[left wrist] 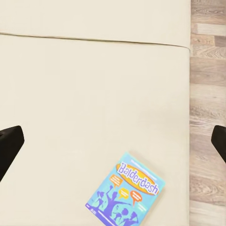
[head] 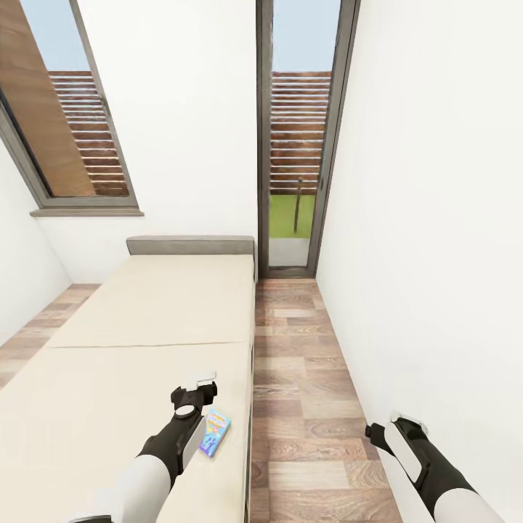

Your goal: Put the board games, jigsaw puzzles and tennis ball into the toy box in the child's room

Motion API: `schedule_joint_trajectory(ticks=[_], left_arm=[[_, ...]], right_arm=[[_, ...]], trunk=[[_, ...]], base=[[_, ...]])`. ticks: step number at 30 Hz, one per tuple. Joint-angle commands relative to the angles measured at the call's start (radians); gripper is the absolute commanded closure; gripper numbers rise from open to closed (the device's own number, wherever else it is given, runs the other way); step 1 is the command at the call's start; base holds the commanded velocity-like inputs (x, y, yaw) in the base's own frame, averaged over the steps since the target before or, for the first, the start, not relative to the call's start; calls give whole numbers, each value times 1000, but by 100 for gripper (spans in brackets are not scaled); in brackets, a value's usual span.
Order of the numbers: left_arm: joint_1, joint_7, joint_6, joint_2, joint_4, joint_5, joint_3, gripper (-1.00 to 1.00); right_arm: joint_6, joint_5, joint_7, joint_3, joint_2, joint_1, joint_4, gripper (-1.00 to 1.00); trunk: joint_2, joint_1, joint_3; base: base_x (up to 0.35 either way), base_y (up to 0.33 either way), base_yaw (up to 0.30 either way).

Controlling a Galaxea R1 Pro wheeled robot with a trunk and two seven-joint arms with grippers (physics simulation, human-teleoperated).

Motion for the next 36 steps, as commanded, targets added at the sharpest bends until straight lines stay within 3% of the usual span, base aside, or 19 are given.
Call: schedule_joint_trajectory(ticks=[1,25,36], left_arm=[[-1,1,-3,-1,1,-10,7,-100],[-1,0,-4,-1,1,-10,6,-100],[-1,0,-4,-1,1,-10,7,-100]], right_arm=[[3,-10,-8,4,-1,-1,-2,-100],[3,-10,-8,4,-1,0,-2,-100],[4,-9,-8,3,0,-1,-1,-100]], trunk=[[-2,1,-2],[-2,1,-3],[-2,1,-17]], base=[[8,0,0],[23,0,0],[0,0,41]])
